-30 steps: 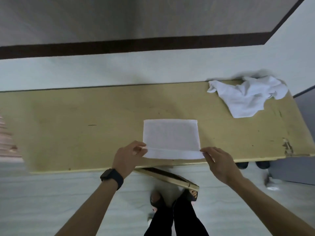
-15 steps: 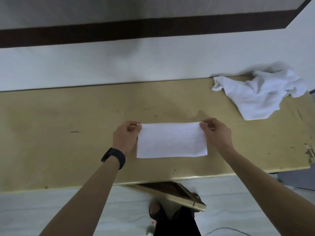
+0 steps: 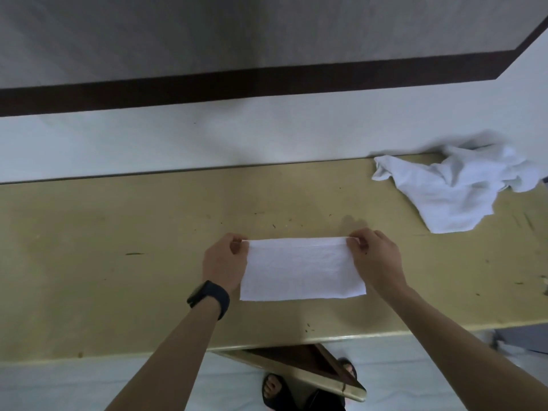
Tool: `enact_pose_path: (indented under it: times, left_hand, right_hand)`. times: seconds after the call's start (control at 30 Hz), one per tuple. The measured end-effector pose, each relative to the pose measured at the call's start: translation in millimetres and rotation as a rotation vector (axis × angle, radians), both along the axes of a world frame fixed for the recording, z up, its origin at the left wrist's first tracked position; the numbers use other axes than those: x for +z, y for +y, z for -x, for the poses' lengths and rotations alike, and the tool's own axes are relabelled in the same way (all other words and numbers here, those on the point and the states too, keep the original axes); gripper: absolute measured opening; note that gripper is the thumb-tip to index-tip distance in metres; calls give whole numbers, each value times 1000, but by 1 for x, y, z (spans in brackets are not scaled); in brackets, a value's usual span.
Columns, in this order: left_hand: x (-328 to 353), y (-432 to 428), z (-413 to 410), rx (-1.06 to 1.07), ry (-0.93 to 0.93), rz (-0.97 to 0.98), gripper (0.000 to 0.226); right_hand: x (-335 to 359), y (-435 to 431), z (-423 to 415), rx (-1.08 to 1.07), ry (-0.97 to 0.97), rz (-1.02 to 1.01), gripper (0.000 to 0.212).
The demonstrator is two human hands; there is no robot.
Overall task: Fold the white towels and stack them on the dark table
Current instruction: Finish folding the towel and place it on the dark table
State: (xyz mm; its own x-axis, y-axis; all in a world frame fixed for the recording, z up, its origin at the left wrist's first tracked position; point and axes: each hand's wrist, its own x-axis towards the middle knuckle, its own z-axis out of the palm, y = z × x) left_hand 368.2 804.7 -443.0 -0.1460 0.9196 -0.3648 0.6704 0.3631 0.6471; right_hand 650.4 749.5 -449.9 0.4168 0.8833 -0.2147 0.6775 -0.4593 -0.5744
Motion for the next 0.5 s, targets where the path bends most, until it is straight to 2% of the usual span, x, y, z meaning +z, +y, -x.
enact_pose_path:
  times: [0.23,0.33,0.4,0.5]
  left_hand:
    - [-4,-3,1,-128,224,-48,19]
    - [-8,-13,5,-341,471,-255,32]
    - [-13,-20,3,-500,513,-432,40]
    - [-24,-30,-2,-768,528,-435,39]
  right_hand:
    - [-3,5,5,11,-50,28,16]
    - [-1,-10,16,65,-242,-103,30]
    - [3,-25,33,137,-335,-251,31]
    - [-4,-43,64,254,-386,-281,26]
